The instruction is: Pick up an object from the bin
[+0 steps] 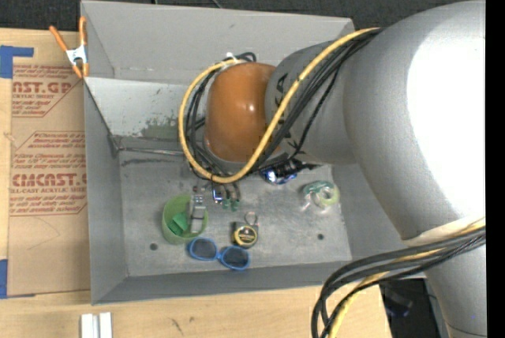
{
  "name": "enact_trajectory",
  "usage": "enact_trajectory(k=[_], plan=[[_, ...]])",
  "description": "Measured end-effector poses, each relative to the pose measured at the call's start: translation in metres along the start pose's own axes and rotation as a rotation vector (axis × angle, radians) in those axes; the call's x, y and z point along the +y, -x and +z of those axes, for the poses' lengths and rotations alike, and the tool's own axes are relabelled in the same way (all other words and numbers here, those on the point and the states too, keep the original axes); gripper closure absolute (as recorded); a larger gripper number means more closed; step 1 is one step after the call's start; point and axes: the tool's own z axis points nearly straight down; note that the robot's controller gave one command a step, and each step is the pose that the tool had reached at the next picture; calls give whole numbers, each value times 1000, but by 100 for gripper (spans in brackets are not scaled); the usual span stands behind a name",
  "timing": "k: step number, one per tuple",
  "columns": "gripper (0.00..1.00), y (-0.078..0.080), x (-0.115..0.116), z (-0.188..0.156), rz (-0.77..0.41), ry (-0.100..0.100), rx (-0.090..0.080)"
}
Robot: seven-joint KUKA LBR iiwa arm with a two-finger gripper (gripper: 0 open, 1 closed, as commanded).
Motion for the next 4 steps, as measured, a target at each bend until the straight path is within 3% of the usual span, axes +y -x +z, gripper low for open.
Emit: enact_trajectory(k=[1,2,3,4], plan=[[100,1,-1,-4,0,-3,4],[100,6,-5,-23,-11,-12,16],[100,9,54,-11,-289,-9,20],[100,-27,90,24,-460,-7,20]])
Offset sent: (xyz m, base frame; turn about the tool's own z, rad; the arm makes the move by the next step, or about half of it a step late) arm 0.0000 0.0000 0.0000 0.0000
